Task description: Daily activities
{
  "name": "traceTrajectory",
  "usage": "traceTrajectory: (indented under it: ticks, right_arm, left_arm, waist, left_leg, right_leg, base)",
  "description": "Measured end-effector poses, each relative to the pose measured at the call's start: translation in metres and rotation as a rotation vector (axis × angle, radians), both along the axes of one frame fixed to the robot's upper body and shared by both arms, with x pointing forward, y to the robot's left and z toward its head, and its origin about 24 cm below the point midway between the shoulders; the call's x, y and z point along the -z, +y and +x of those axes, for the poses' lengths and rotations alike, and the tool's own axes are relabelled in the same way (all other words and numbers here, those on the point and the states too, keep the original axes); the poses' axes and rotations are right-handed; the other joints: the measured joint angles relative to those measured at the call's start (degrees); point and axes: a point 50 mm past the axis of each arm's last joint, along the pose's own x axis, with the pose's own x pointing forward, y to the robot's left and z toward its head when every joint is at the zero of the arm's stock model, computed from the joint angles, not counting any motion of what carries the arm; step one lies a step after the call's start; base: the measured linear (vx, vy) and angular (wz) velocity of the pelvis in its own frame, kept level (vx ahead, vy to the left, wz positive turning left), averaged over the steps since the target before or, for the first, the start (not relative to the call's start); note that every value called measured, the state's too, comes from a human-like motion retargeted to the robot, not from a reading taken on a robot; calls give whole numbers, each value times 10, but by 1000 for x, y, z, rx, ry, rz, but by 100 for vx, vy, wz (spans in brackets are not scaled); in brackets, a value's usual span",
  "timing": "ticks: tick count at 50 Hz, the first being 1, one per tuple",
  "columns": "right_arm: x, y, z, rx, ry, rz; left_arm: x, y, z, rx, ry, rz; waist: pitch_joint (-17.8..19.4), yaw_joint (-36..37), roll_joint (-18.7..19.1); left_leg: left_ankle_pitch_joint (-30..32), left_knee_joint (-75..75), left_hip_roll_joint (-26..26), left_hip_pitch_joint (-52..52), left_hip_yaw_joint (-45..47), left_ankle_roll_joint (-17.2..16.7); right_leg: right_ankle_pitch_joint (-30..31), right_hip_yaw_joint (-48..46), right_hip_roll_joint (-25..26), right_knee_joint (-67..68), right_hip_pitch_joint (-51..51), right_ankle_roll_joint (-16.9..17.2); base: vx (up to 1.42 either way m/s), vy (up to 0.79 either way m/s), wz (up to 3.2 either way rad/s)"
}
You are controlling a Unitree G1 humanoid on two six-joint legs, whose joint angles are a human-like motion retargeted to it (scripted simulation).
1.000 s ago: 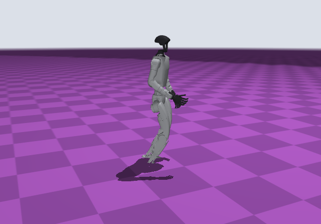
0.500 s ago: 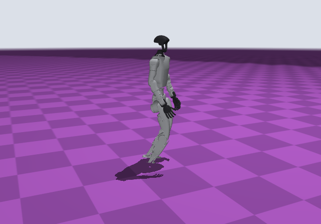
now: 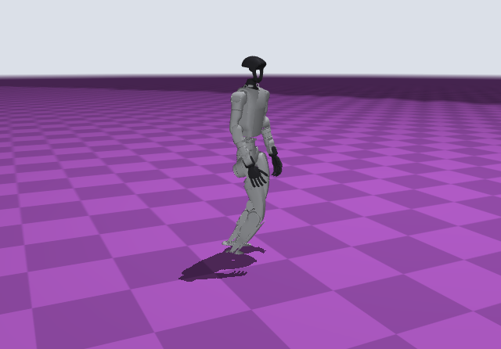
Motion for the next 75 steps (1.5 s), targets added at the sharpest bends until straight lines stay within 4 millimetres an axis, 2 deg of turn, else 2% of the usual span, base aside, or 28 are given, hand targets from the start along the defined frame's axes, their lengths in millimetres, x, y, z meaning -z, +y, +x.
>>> traceTrajectory:
  ticks: [7,8,11,13,16,20,23,25,27,28,30,32,35,37,41,43,45,48,50,53,56,60,62,65,68,70,72,75]
  right_arm:
    - [13,-18,-40,-5,122,-71]
    - [13,-19,-40,-15,121,-82]
    - [13,-17,-40,-65,119,-116]
    - [11,-18,-31,-96,96,-152]
    - [6,-21,-15,-118,40,-194]
    - [-5,-22,9,-111,-65,-216]
    - [-13,-22,21,-75,-134,-208]
    - [-15,-20,22,-50,-154,-192]
    - [-14,-19,18,-23,-150,-163]
    - [-13,-18,16,-12,-141,-149]
    - [-10,-17,8,8,-110,-130]
    - [-2,-19,-7,19,-48,-128]
    - [10,-26,-41,33,81,-138]
    - [17,-32,-68,55,172,-147]
    - [23,-45,-121,117,330,-171]
    - [23,-48,-142,143,388,-185]
    - [23,-51,-155,159,423,-203]
    - [22,-55,-146,140,396,-247]
    - [20,-59,-120,114,321,-288]
    - [11,-62,-66,103,148,-330]
    - [-8,-61,-9,141,-57,-328]
    - [-45,-61,55,191,-327,-296]
    - [-61,-60,75,204,-418,-281]
    - [-69,-56,83,214,-473,-258]
    - [-53,-44,65,197,-392,-210]
    - [-36,-33,46,175,-293,-164]
    - [-19,-25,24,146,-175,-132]
    - [5,-21,-20,115,20,-119]
  left_arm:
    - [-6,2,19,-54,-77,-6]
    - [-8,5,21,-74,-94,-3]
    - [-9,10,19,-138,-125,5]
    - [-10,13,18,-180,-140,15]
    - [-5,15,2,-244,-100,28]
    - [6,17,-41,-313,49,52]
    - [11,20,-79,-344,180,74]
    - [13,18,-100,-350,260,82]
    - [14,17,-109,-336,313,80]
    - [14,16,-108,-323,324,79]
    - [15,15,-96,-291,318,85]
    - [15,15,-70,-270,264,96]
    - [8,14,-15,-271,111,90]
    - [-3,13,27,-273,-35,71]
    - [-40,10,102,-253,-348,8]
    - [-57,8,123,-254,-466,-24]
    - [-68,6,132,-266,-541,-49]
    - [-65,2,123,-286,-543,-60]
    - [-56,-1,112,-294,-489,-43]
    - [-28,1,71,-295,-308,15]
    - [-3,6,11,-321,-84,66]
    - [13,13,-75,-398,194,111]
    - [14,16,-106,-436,287,129]
    - [12,18,-137,-481,380,151]
    - [11,20,-143,-501,411,153]
    - [13,21,-128,-492,385,135]
    - [14,22,-96,-456,315,121]
    - [10,23,-32,-404,156,102]
  waist:
    - [2,5,-10]
    - [3,11,-5]
    - [22,50,15]
    - [19,82,45]
    - [11,119,51]
    - [5,130,19]
    - [1,115,-14]
    - [-5,103,-26]
    - [-5,75,-53]
    - [-5,57,-63]
    - [-4,28,-68]
    - [-1,3,-58]
    - [2,-27,-40]
    - [4,-40,-25]
    - [-2,-28,29]
    - [-9,-15,47]
    - [-15,-3,62]
    - [-1,25,103]
    - [7,46,121]
    - [11,81,110]
    - [16,109,89]
    - [1,119,51]
    - [-16,112,29]
    - [-32,109,14]
    - [-34,88,-37]
    - [-31,64,-70]
    - [-29,41,-78]
    - [-24,7,-65]
  left_leg:
    - [-18,94,28,-37,12,-1]
    - [-6,130,47,-58,17,-1]
    - [-36,295,52,-172,-69,0]
    - [-49,393,91,-256,-88,6]
    - [-49,400,92,-339,-87,11]
    - [-30,253,20,-375,-77,5]
    - [-3,180,-36,-349,-72,11]
    - [-3,188,-48,-333,-70,20]
    - [-1,154,-87,-287,-66,39]
    - [-2,141,-103,-267,-68,46]
    - [-11,121,-117,-228,-80,54]
    - [-23,97,-115,-184,-98,54]
    - [-29,51,-106,-107,-124,45]
    - [-30,26,-89,-57,-127,33]
    - [-31,53,-22,-9,-139,-10]
    - [-24,128,2,-12,-148,-35]
    - [10,235,36,-25,-147,-60]
    - [104,470,127,-93,-145,-86]
    - [125,580,178,-161,-149,-71]
    - [76,613,194,-253,-138,-32]
    - [30,513,171,-311,-114,-19]
    - [26,227,91,-347,-86,-41]
    - [43,97,43,-345,-79,-48]
    - [56,107,18,-353,-70,-38]
    - [75,129,-42,-312,-48,0]
    - [69,127,-85,-279,-41,28]
    - [56,110,-103,-237,-52,41]
    - [41,61,-109,-155,-84,39]
  right_leg:
    - [-32,-12,4,18,-1,-17]
    - [-34,-16,12,9,4,-21]
    - [-31,-9,65,7,17,-36]
    - [-16,-13,109,-30,20,-45]
    - [-12,-4,127,-64,32,-45]
    - [-34,18,99,-56,63,-32]
    - [-36,20,58,11,76,-8]
    - [-3,-17,11,98,69,-2]
    - [81,-39,-73,236,33,1]
    - [126,-30,-89,299,7,8]
    - [164,-16,-103,393,-52,1]
    - [140,-15,-108,432,-111,-23]
    - [88,-26,-116,393,-187,-50]
    - [72,-40,-110,305,-218,-51]
    - [86,-74,-31,53,-220,-30]
    - [93,-81,2,14,-212,-31]
    - [97,-91,25,31,-194,-49]
    - [64,-125,81,56,-146,-103]
    - [43,-134,113,40,-109,-126]
    - [9,-119,123,6,-38,-132]
    - [-16,-95,115,-35,45,-123]
    - [-25,-83,77,-86,119,-99]
    - [-30,-77,53,-77,126,-87]
    - [-25,-77,25,3,130,-73]
    - [55,-61,-48,166,106,-32]
    - [153,-45,-97,295,60,-8]
    - [185,-37,-125,384,-2,-19]
    - [133,-40,-148,429,-90,-53]
  base:
    - [9,-12,-21]
    - [16,-14,-40]
    - [15,-16,-97]
    - [28,-9,-70]
    - [39,-5,-54]
    - [49,-2,-16]
    - [53,-4,-11]
    - [53,-5,-34]
    - [56,-2,2]
    - [59,-2,24]
    - [64,-2,16]
    - [70,-2,4]
    - [77,-5,12]
    - [81,-9,19]
    - [80,-17,-22]
    - [76,-19,-30]
    - [75,-18,-7]
    - [74,-18,-18]
    - [77,-16,-20]
    - [82,-11,-27]
    - [87,-3,-46]
    - [89,4,-28]
    - [84,8,4]
    - [83,6,-13]
    - [82,6,19]
    - [78,5,37]
    - [79,3,22]
    - [82,-1,18]
